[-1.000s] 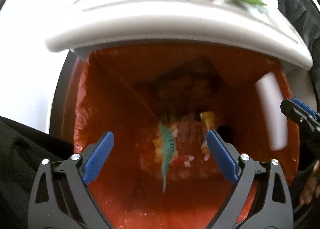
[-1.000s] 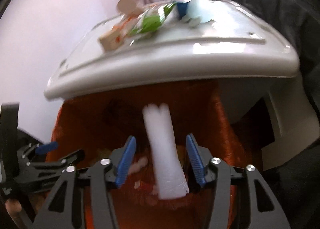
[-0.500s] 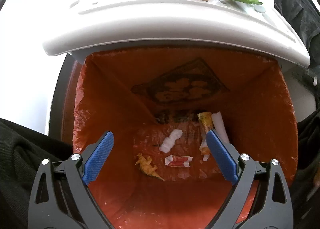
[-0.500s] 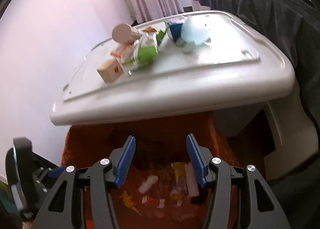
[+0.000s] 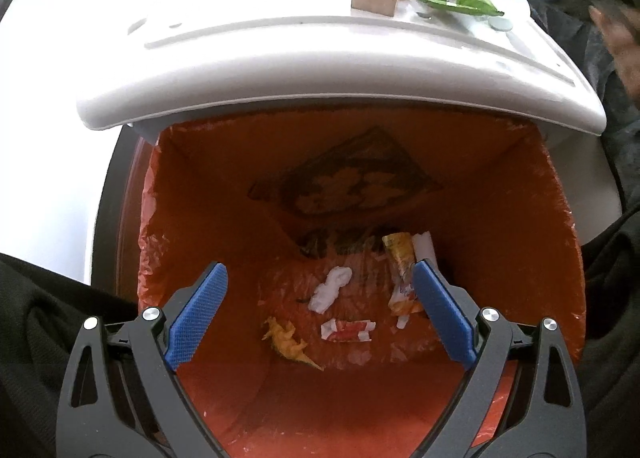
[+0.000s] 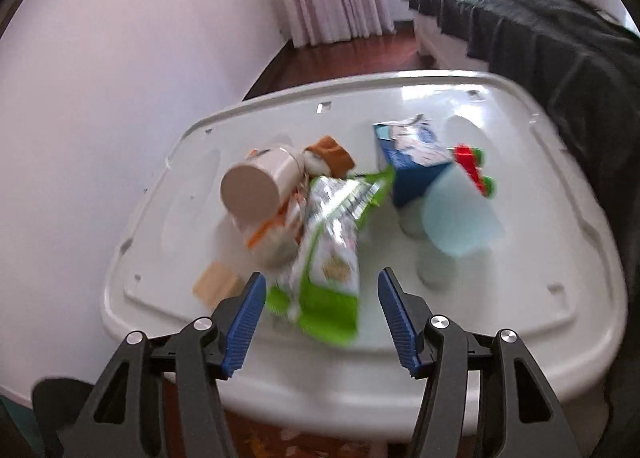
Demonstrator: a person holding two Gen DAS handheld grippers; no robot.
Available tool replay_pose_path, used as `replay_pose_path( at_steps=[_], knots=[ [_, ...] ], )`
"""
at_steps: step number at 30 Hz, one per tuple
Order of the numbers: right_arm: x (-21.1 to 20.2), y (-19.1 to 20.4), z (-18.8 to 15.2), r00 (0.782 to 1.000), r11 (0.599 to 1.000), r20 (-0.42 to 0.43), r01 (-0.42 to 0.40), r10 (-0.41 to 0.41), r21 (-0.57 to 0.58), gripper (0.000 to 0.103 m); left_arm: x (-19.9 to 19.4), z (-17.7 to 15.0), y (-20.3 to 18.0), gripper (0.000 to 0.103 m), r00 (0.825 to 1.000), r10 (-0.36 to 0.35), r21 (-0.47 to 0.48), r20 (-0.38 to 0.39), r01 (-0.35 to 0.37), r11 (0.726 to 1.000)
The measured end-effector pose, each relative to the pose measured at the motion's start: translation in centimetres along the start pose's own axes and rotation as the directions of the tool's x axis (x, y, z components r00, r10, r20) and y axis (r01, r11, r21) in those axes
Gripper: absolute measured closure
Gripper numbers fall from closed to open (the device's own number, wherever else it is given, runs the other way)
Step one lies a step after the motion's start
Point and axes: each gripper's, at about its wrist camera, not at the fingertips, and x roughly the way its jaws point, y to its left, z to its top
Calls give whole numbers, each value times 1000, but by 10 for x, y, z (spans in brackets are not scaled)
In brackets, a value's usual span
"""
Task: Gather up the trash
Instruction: 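Grasp the green snack bag with the right gripper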
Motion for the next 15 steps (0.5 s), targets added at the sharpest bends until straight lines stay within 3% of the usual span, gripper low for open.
replay_pose_path(
  at_steps=[5, 10, 12, 15],
  knots=[
    [39, 1, 23, 991, 999, -128, 37, -35, 10, 46, -3, 2, 6, 11, 1000, -19, -18, 10, 19, 1000],
    [74, 2, 39, 972, 997, -221, 77, -75, -2, 55, -7, 4, 10, 11, 999, -36, -27, 28, 37, 999],
    [85, 4, 39, 963, 995, -248, 103, -104, -20, 64, -8, 4, 8, 11, 999, -35, -20, 33, 35, 999],
    [86, 10, 36, 965, 988, -214, 140, -152, -71, 71, -11, 4, 7, 11, 999, -32, -13, 38, 33, 999]
  ],
)
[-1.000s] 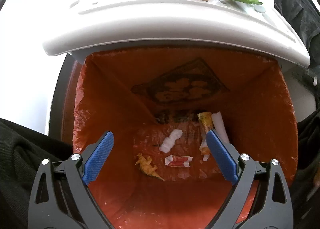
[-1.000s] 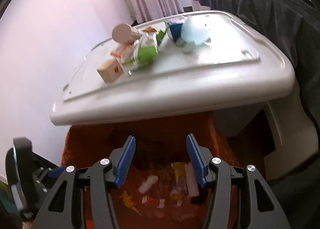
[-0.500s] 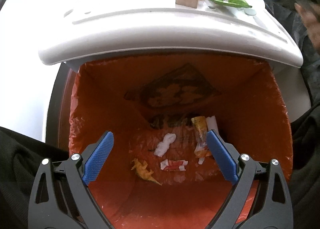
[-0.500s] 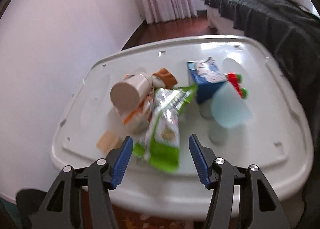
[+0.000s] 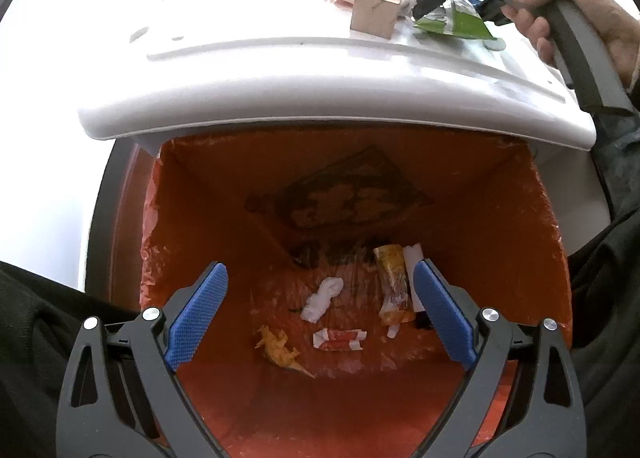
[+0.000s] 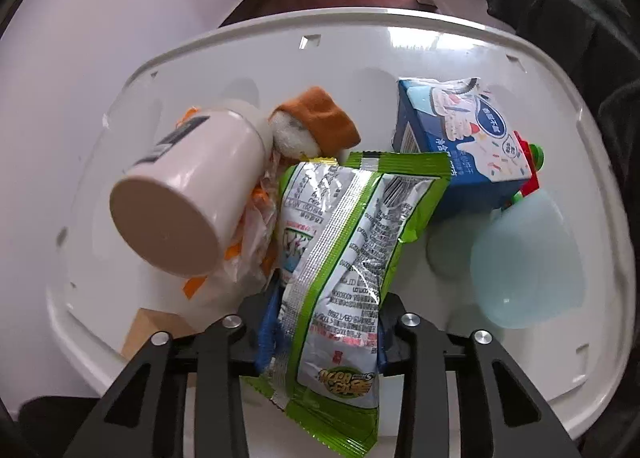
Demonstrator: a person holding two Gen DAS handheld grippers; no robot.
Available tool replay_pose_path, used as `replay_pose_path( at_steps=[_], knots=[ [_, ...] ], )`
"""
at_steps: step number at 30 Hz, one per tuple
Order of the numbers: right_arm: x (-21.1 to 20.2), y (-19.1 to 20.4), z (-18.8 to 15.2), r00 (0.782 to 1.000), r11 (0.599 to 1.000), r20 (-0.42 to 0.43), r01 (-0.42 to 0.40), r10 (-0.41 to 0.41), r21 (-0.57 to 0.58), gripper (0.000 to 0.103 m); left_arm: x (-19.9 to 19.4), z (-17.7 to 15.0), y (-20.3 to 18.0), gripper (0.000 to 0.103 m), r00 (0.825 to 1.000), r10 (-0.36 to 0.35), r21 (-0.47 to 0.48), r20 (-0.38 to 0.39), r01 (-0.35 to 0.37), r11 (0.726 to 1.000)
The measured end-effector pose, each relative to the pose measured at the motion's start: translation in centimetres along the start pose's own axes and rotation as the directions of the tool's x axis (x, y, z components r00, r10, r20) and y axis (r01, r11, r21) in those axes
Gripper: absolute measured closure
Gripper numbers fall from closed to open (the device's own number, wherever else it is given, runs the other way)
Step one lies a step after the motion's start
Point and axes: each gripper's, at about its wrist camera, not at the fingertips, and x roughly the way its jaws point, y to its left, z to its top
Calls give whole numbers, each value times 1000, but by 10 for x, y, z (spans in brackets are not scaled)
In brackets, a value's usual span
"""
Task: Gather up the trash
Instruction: 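Grasp the green snack bag with the right gripper, then grasp the wooden block with the left gripper while right holds the snack bag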
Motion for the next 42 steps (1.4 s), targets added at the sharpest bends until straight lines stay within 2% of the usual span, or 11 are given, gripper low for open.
replay_pose_path(
  at_steps=[5, 11, 17, 19, 21, 22, 24, 29, 34, 38, 42],
  knots=[
    [-14, -10, -19, 999, 999, 21, -27, 26, 24, 75, 0, 0, 0, 11, 1000, -1, -4, 2, 1, 1000],
    [-48, -35, -52, 992, 994, 82, -102, 98, 43, 76, -3, -2, -3, 11, 1000, 6, 2, 25, -6, 1000],
    [-85, -64, -95, 958, 972, 201, -224, 206, 70, 75, -4, 1, -9, 11, 999, 19, 19, 46, -20, 1000],
    [-94, -75, -111, 939, 969, 276, -235, 206, 77, 75, -8, 6, -10, 11, 998, 14, 16, 62, -15, 1000],
    [-95, -80, -126, 933, 979, 327, -186, 148, 89, 75, -11, 12, -11, 11, 997, 10, 17, 78, -11, 1000],
    [-94, -82, -129, 936, 980, 328, -171, 128, 104, 75, -13, 18, -11, 11, 996, 15, 18, 93, -16, 1000],
    [-97, -86, -129, 926, 972, 345, -202, 149, 120, 75, -15, 31, -12, 11, 993, 26, 11, 117, -28, 1000],
    [-108, -99, -126, 903, 963, 403, -223, 145, 153, 75, -12, 82, -19, 11, 985, 35, -21, 168, -32, 999],
    [-111, -106, -125, 902, 955, 406, -237, 148, 178, 75, 7, 125, -33, 11, 978, 42, -7, 203, -41, 999],
    [-112, -105, -125, 900, 957, 410, -233, 146, 170, 75, 28, 143, -37, 11, 977, 65, 33, 202, -73, 997],
    [-108, -102, -123, 903, 955, 399, -241, 156, 173, 75, 39, 155, -37, 11, 969, 73, 54, 235, -88, 995]
  ],
)
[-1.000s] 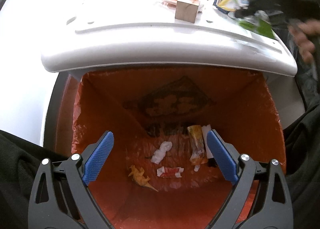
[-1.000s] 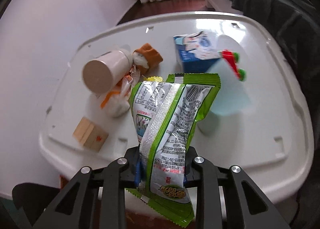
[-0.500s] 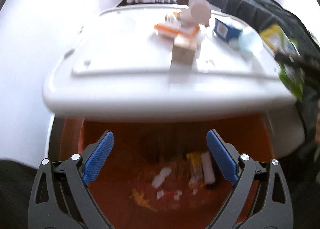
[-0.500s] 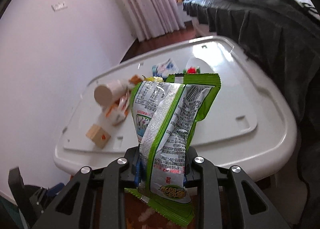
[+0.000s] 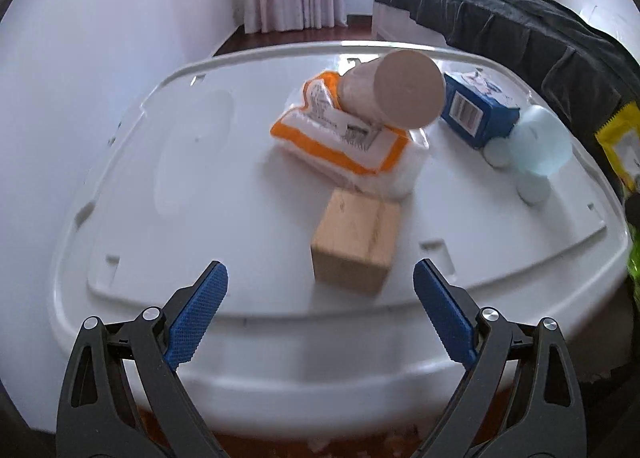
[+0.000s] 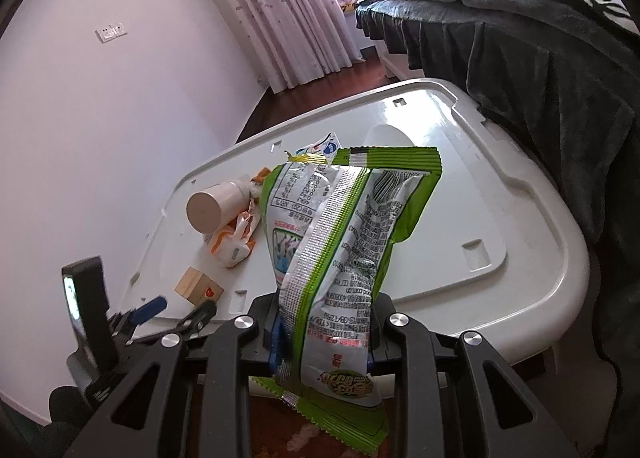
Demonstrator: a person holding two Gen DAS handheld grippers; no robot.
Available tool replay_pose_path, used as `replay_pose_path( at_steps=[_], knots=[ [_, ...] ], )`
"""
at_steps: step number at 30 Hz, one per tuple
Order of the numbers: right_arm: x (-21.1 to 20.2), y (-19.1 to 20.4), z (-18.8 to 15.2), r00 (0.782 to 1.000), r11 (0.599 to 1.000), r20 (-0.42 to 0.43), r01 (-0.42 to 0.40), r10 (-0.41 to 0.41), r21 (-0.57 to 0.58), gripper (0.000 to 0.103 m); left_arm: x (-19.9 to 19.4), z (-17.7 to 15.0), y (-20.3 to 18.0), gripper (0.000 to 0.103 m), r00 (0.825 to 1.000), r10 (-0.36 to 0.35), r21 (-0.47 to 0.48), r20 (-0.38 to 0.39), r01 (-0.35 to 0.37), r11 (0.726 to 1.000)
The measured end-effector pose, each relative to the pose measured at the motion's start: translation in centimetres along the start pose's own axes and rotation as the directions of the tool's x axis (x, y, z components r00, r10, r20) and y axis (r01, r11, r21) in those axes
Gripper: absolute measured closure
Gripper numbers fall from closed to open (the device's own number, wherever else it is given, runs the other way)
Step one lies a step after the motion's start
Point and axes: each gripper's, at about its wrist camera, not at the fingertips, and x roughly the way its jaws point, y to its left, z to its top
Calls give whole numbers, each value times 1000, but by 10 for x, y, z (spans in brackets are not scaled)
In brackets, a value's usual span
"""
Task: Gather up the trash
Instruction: 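Grasp the wooden block with the left gripper while right holds the snack bag, then move both grippers over the orange-lined bin and open them to drop block and bag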
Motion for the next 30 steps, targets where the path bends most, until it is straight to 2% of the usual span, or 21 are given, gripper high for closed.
replay_pose_path(
  at_steps=[2, 4, 7, 8, 12, 18, 30],
  knots=[
    [3, -1, 1, 1000, 1000, -8, -8, 8, 6, 75, 6, 4, -2, 11, 1000, 7, 9, 28, -8, 1000],
    [6, 1, 2, 1000, 1000, -17, -15, 15, 6, 75, 17, 6, -5, 14, 1000, 21, 26, 21, -21, 999],
    [11, 6, 2, 1000, 1000, -20, -12, 11, -11, 75, 19, 5, -4, 46, 998, -32, -2, 58, 32, 999],
    [12, 7, 3, 1000, 1000, -21, -9, 9, -16, 75, 20, 7, -6, 67, 997, -37, 10, 66, 36, 999],
    [19, 11, 2, 1000, 999, -25, 11, -12, -34, 75, 20, 8, -16, 68, 997, 0, 27, 80, -2, 1000],
    [26, 10, 0, 999, 999, -37, 29, -30, -23, 75, 8, 4, -14, 68, 999, 25, 7, 46, -25, 1000],
    [20, 14, -9, 998, 996, -25, 57, -59, -75, 75, -60, -15, 3, 68, 996, 49, 6, 73, -49, 999]
  ],
)
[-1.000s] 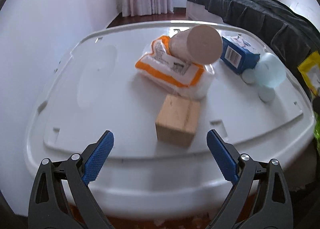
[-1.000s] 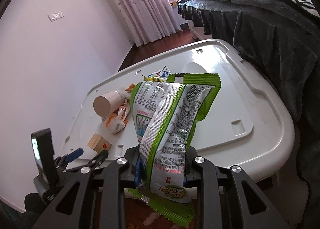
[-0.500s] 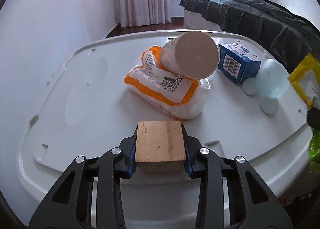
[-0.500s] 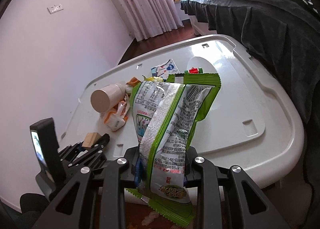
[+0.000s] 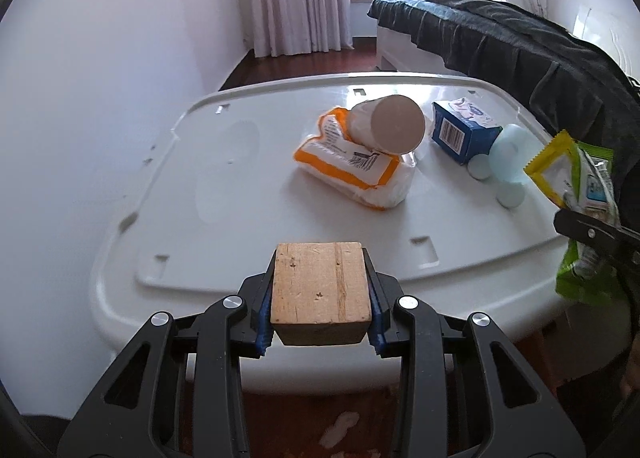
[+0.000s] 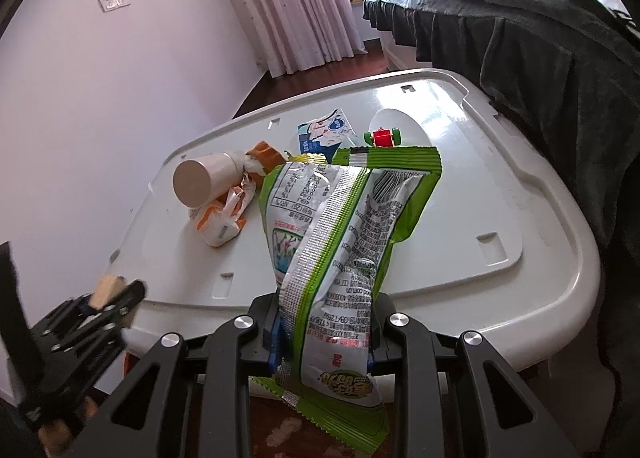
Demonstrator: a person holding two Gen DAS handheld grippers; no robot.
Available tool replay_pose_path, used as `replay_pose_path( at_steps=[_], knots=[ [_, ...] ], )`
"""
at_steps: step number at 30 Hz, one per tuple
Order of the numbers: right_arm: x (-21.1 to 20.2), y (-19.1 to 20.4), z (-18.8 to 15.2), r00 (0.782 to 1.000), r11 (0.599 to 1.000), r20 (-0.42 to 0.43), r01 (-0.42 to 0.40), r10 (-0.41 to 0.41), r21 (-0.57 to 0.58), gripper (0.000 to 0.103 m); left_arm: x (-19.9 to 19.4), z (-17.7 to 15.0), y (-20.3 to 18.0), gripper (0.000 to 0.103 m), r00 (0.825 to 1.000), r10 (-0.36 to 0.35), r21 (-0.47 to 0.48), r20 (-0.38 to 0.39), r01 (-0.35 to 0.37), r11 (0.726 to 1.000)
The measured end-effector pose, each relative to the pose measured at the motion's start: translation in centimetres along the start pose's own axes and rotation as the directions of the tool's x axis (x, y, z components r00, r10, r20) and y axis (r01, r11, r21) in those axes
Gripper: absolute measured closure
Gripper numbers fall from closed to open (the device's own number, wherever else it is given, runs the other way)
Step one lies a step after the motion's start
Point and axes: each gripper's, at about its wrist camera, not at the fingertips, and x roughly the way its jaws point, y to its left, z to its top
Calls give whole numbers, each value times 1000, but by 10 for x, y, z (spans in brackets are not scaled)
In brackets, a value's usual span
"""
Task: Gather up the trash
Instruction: 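Move both grippers over the orange-lined bin and open them to drop block and bag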
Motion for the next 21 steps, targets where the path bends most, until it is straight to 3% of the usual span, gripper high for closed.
replay_pose_path(
  at_steps=[8, 15, 21],
  knots=[
    [-36, 30, -23, 994, 979, 103, -9, 30, -202, 75, -43, -29, 14, 68, 1000, -13, -14, -5, 13, 1000],
    [-56, 57, -82, 995, 954, 47, -68, 85, -291, 75, -57, -80, 16, 68, 994, -46, 6, -100, 46, 999],
    [-57, 60, -120, 995, 972, -52, -93, 84, -214, 74, -33, -134, 23, 68, 947, -68, -38, -313, 59, 998]
  ],
)
